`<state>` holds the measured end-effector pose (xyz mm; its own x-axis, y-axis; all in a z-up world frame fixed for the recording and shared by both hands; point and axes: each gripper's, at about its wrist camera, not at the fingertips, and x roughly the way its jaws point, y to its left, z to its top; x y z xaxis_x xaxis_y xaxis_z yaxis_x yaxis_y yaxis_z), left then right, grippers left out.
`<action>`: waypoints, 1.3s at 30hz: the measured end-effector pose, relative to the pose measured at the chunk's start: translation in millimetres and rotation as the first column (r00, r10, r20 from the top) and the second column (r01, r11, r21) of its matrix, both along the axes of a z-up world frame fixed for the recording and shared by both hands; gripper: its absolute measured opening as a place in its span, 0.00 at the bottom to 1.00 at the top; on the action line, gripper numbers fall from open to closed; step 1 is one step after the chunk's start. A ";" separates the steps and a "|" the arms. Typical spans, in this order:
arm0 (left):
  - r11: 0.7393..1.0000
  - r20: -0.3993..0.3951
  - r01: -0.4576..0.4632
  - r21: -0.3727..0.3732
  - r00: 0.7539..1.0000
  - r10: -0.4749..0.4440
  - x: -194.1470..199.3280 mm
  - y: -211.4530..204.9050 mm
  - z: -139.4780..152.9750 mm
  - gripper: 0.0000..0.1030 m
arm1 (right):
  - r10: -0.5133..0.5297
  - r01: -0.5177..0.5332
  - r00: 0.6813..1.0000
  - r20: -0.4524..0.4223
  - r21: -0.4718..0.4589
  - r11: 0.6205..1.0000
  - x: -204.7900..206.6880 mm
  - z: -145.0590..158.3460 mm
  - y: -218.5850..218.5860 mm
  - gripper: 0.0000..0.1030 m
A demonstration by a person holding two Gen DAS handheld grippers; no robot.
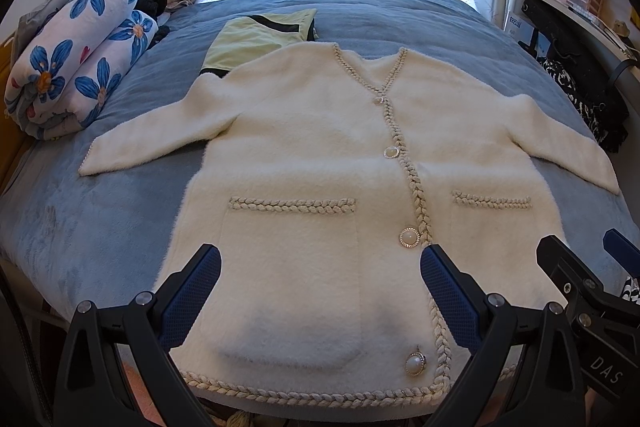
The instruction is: Fold large clothes
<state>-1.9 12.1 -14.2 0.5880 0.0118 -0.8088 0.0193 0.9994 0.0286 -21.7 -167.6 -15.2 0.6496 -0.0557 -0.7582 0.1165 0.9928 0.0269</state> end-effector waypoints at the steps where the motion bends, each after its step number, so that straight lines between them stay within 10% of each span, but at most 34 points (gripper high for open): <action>1: 1.000 -0.001 0.000 0.000 1.000 0.000 0.0 0.0 0.0 0.96 | 0.001 -0.001 1.000 -0.001 0.000 1.000 0.5 -0.2 0.4 1.00; 39: 1.000 -0.001 0.001 0.009 1.000 -0.001 -3.7 1.7 -1.3 0.96 | 0.002 -0.002 1.000 -0.010 0.019 1.000 -5.0 -5.4 7.9 1.00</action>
